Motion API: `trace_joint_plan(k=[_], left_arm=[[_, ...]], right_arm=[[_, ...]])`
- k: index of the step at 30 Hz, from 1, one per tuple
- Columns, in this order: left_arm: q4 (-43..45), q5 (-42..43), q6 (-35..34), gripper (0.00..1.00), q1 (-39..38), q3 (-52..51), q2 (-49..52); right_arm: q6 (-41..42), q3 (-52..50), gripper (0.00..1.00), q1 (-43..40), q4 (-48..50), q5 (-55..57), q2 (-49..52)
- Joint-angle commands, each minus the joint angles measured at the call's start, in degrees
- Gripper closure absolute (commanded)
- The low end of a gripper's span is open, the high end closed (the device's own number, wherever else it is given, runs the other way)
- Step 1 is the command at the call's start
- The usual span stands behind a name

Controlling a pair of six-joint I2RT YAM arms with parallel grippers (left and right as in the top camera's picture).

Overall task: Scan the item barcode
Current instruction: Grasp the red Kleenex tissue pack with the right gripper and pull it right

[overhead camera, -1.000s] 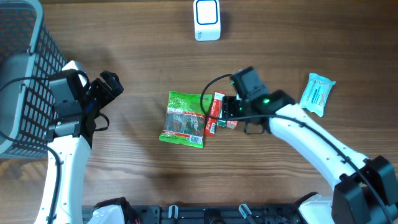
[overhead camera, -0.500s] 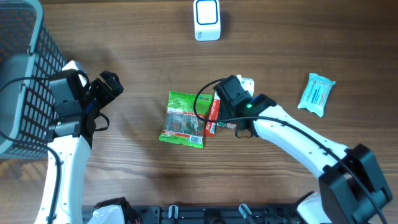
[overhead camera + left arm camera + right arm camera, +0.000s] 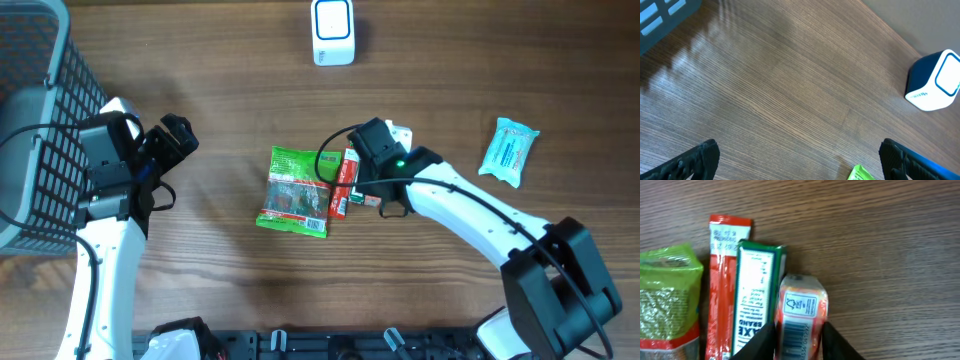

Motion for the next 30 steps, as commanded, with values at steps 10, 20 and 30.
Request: trace_joint_plan(k=[10, 20, 30], left_arm=[[0.13, -0.76, 0.9, 0.0, 0.2, 0.44, 0.28], [0.15, -0.79, 0.9, 0.0, 0.2, 0.44, 0.28], [0.15, -0.76, 0.9, 0.0, 0.2, 0.44, 0.28]], right_arm=[[-8.72, -0.13, 0.81, -4.63, -1.84, 0.0, -6.78], [-17.64, -0.17, 0.8, -9.44, -6.95, 12.94, -7.74], [-14.99, -0.22, 0.78, -9.42, -3.52, 15.82, 1.31]])
